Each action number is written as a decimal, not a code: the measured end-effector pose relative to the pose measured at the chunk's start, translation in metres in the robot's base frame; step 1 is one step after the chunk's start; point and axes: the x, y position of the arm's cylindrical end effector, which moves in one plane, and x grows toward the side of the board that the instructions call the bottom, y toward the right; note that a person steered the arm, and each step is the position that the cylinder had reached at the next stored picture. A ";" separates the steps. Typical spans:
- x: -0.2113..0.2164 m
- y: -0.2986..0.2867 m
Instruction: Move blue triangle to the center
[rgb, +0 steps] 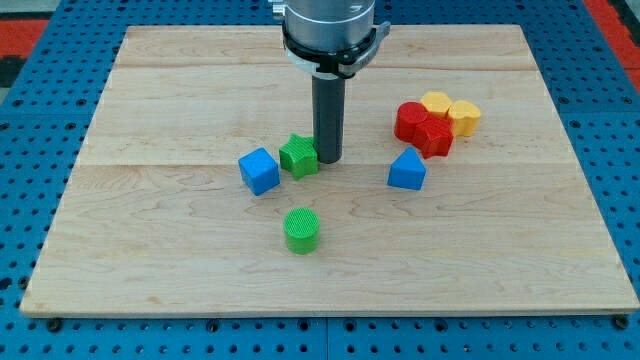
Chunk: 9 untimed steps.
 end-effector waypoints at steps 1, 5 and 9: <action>0.007 -0.004; 0.072 0.051; 0.036 0.067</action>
